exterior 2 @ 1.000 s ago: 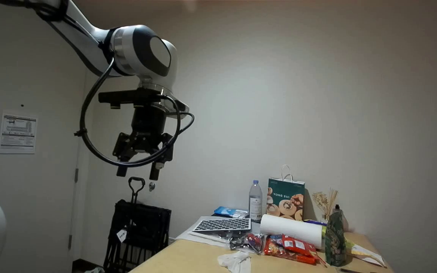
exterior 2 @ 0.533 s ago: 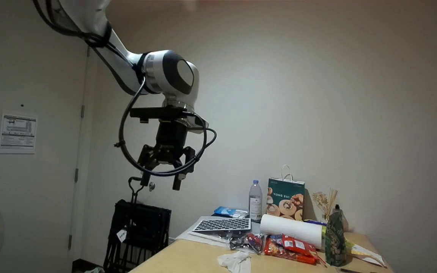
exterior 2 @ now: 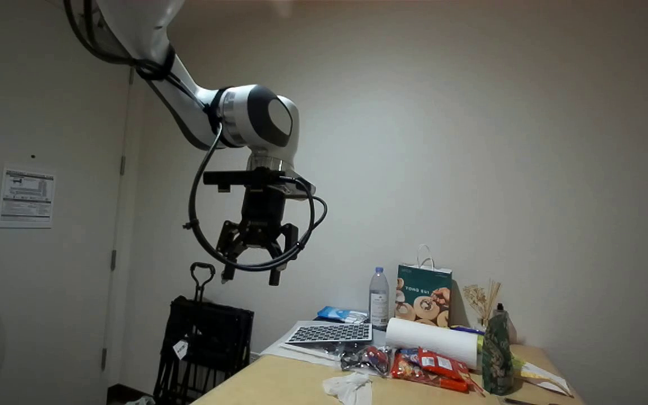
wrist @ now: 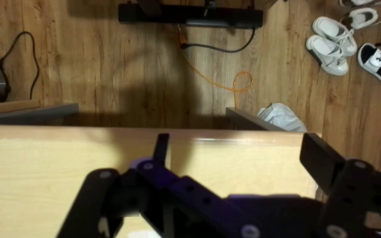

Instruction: Use the cloth to wipe the counter

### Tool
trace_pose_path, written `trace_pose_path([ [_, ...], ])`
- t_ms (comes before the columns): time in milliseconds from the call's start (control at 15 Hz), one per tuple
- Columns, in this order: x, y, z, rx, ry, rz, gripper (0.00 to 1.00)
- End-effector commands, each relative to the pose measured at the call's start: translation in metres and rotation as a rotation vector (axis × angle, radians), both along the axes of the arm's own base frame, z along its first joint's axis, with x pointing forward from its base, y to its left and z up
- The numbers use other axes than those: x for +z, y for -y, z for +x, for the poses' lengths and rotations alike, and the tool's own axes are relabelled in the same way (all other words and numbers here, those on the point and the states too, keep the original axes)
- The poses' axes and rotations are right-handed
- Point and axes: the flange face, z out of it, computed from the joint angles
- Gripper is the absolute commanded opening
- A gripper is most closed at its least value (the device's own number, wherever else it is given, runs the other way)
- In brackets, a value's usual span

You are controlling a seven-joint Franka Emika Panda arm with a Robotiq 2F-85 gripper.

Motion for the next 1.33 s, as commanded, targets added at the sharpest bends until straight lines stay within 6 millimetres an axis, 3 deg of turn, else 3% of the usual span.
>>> trace_pose_path([
  [0, -0.039, 0.016, 0.032, -0.026, 0.015, -0.081, 1.0],
  [267, -0.073, 0.029, 0.054, 0.005, -0.023, -0.104, 1.0],
  [400, -0.073, 0.024, 0.046, -0.008, -0.027, -0.088, 1.0],
  [733, -0.087, 0.023, 0.058, -0.007, -0.05, -0.091, 1.0],
  [1267, -0.126, 0.021, 0.123, -0.043, 0.096, -0.059, 1.0],
])
